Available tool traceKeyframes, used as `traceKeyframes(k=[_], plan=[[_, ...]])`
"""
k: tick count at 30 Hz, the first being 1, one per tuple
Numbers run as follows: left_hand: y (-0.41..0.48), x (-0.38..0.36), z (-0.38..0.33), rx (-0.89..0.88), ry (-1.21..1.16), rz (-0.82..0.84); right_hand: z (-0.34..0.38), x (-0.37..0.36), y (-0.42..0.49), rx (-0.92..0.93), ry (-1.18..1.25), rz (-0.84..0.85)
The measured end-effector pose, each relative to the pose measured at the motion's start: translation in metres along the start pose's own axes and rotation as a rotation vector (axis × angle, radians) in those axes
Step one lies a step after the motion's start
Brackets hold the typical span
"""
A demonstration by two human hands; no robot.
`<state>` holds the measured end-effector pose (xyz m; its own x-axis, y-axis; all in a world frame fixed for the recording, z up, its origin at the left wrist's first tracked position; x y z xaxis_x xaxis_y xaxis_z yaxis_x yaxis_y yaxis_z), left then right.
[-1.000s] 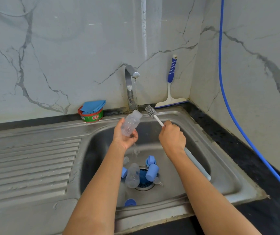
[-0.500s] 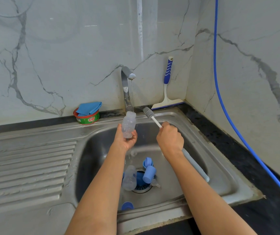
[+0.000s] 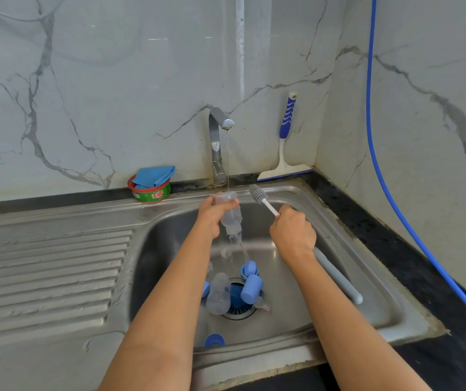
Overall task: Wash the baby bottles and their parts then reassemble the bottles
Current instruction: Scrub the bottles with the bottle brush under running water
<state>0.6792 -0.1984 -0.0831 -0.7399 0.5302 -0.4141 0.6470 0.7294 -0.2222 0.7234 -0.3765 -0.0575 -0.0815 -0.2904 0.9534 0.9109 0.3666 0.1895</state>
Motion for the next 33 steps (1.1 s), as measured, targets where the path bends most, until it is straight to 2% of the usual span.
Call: traceKeyframes(k=[9,13,16,20,24,28,33], plan=[[-0.009,0.000,-0.004,0.253,-0.600,-0.051,-0.003,0.003,-0.001,-0.018,0.022,0.009],[-0.009,-0.005,-0.006,0.260,-0.788,-0.096,-0.003,0.002,-0.001,-0.020,0.031,0.021],[-0.011,-0.007,-0.007,0.268,-0.762,-0.102,-0.002,0.003,-0.001,-0.016,0.085,0.034],[-0.013,-0.007,-0.006,0.289,-0.557,-0.095,-0.001,0.005,-0.002,0.010,0.134,0.013],[-0.015,-0.011,-0.003,0.277,-0.431,-0.094,0.002,0.005,-0.003,0.117,0.181,0.014],[-0.015,-0.010,0.001,0.330,-0.450,-0.115,0.007,0.005,-0.007,0.245,0.320,0.077],[-0.023,-0.003,0.008,0.333,-0.530,-0.070,0.013,0.006,-0.012,0.286,0.387,0.113]])
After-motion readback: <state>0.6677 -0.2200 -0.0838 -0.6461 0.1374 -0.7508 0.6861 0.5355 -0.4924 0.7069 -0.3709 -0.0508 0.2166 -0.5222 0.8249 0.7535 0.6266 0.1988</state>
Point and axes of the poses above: each hand's wrist, its own y-axis towards the middle knuckle, its own x-axis out of the back of the hand, z = x × y, the point moved 2 cm from there along y, towards the middle knuckle, and after that the axes turned 11 degrees about -y, right-handed, at the moved point
